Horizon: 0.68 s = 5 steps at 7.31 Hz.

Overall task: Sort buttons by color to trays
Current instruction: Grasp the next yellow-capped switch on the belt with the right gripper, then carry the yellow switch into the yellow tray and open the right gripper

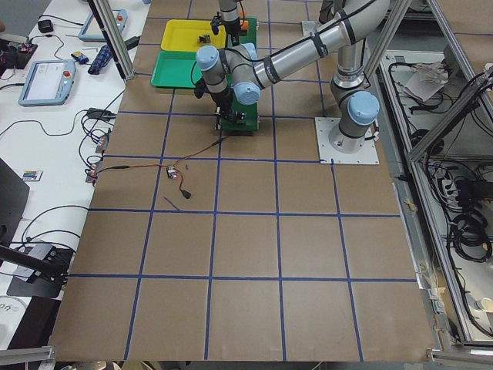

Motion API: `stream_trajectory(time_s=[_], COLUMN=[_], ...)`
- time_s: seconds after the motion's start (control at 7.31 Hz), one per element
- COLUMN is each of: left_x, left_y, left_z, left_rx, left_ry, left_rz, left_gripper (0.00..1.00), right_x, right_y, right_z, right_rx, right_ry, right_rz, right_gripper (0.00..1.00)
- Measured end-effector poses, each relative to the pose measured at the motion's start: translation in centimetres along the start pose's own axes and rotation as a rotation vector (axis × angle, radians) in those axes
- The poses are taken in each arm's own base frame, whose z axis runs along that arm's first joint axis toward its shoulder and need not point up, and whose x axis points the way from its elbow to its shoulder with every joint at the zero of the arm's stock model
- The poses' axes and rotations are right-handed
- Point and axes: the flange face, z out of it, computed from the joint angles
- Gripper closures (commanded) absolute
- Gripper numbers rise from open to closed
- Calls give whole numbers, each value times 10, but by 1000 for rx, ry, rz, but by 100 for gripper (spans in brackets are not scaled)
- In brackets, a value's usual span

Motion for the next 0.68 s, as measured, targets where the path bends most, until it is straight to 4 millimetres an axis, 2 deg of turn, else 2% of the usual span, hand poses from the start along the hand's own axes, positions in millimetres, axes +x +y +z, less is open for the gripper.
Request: stream_trajectory(time_s=[0.14,0.27,0.41,0.55,0.68], left_x=[0,0,1,2,6], left_y=[1,0,0,0,5], left_z=[0,-3,-11,-28,-54], left_rx=[0,6,21,43,62], left_ry=[2,-1,-10,-26,-43], left_rz=[-1,0,0,0,-1], left_gripper=[0,0,0,0,0], right_x=[0,1,2,4,8], right_y=[0,0,-1,-5,-9], right_z=[1,4,4,1,-4], right_rx=[0,2,13,35,63], right_ry=[1,3,5,7,13], right_rz=[-2,-5,-8,-12,-16], right_gripper=[29,47,78,100,100])
